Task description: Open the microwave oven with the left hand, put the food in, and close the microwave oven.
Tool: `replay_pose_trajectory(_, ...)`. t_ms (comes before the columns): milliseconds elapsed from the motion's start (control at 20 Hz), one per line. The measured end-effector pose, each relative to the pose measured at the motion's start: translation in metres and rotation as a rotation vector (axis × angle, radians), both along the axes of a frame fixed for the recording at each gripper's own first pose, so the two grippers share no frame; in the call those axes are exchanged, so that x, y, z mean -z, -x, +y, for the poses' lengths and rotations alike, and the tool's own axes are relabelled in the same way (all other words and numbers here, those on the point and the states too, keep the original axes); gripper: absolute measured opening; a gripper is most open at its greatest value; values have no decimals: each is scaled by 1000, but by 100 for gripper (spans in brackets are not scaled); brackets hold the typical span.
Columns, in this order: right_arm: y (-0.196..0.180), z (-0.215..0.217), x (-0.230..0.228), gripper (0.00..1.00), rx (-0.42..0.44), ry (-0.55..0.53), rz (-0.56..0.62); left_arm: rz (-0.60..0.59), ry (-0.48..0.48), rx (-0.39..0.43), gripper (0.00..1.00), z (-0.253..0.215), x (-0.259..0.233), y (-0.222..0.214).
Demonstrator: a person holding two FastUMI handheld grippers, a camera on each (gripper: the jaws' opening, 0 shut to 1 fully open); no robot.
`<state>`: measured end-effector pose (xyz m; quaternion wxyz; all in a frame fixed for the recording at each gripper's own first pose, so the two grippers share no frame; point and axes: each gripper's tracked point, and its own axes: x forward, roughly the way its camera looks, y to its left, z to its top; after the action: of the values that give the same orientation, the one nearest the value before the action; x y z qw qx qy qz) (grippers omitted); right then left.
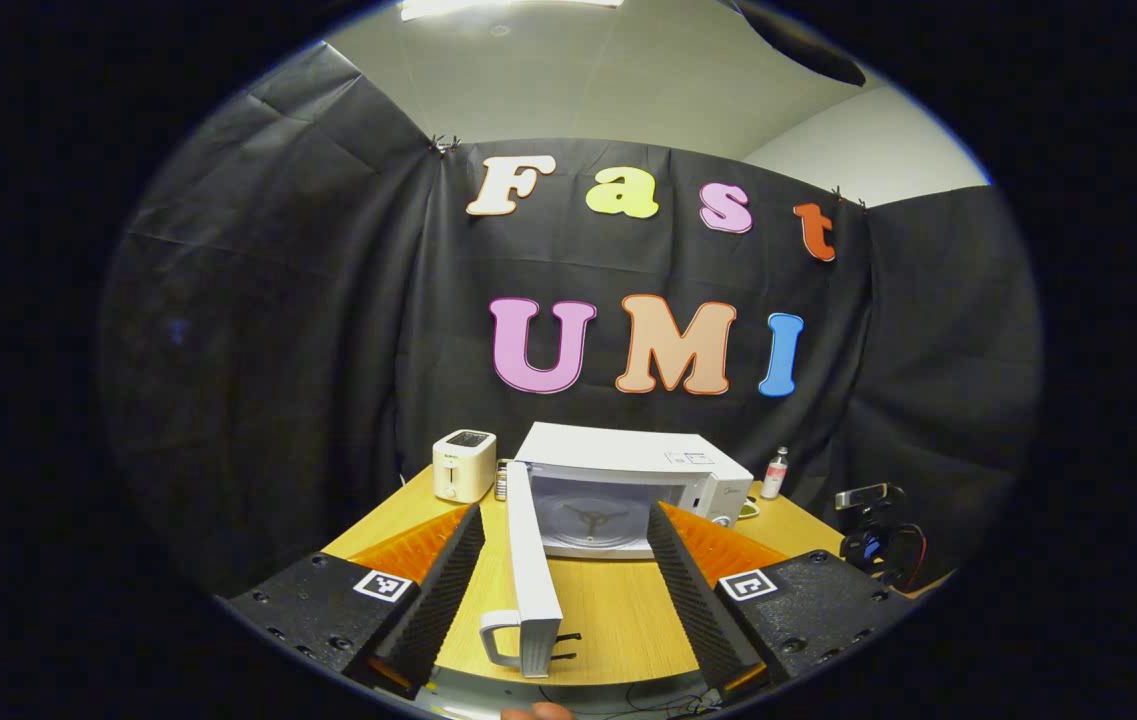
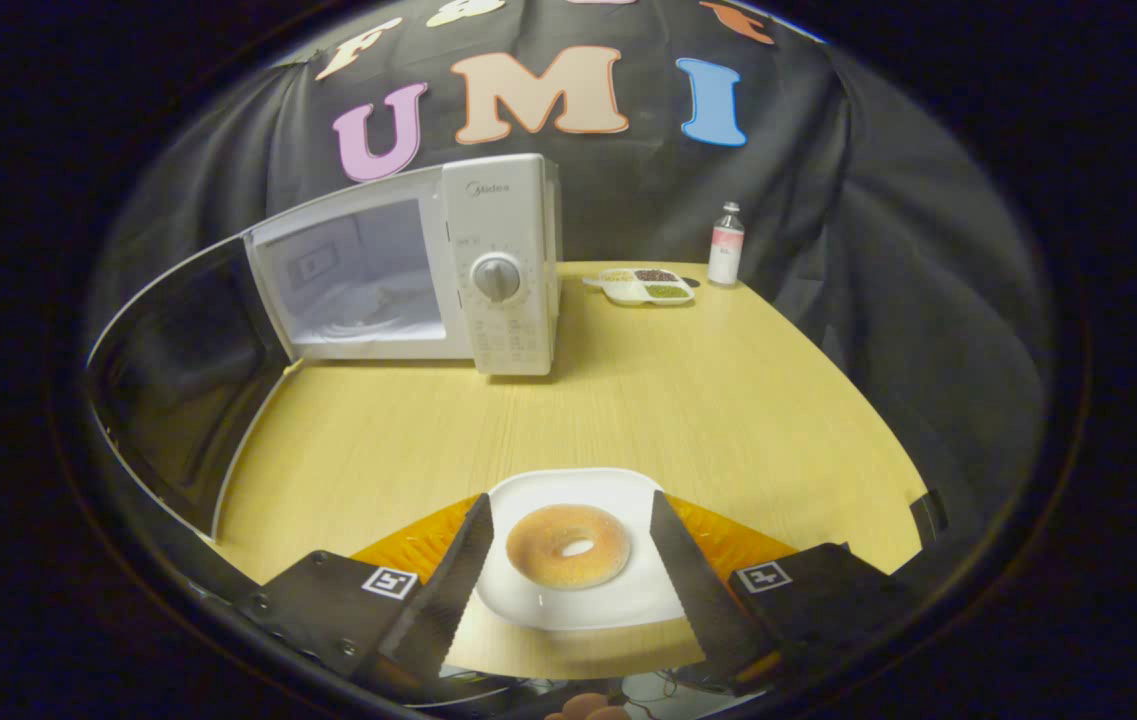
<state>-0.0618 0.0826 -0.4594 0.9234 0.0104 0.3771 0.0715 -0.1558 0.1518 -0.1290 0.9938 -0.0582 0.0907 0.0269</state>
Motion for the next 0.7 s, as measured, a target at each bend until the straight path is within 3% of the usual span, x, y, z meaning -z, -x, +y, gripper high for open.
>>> replay_pose_trajectory(50, 0, 1, 5, 99, -5, 16, 3, 1, 11, -6, 96, 1, -1, 0)
replay_pose_trajectory(100, 1, 0, 9, 93, -7, 34, 9, 0, 23, -12, 96, 3, 0, 0)
replay_pose_trajectory(200, 2, 4, 19, 100, -12, 34, 37, -4, 35, -23, 96, 5, -1, 1)
replay_pose_trajectory(250, 2, 5, 24, 95, -12, 33, 49, -5, 34, -26, 94, 5, -1, 2)
replay_pose_trajectory(350, 2, 7, 30, 95, -11, 33, 71, -4, 23, -29, 96, 8, -1, 4)
replay_pose_trajectory(400, 2, 7, 33, 100, -9, 35, 77, -4, 21, -30, 94, 8, 0, 5)
replay_pose_trajectory(450, 2, 7, 37, 96, -6, 39, 86, -7, 21, -33, 96, 9, -1, 5)
replay_pose_trajectory(600, 3, 7, 46, 96, -3, 53, 103, -9, 21, -37, 94, 10, -2, 6)
replay_pose_trajectory(650, 2, 7, 47, 100, -3, 55, 104, -9, 22, -34, 96, 10, -1, 6)
replay_pose_trajectory(700, 2, 7, 49, 96, 0, 58, 103, -13, 26, -27, 94, 8, -1, 7)
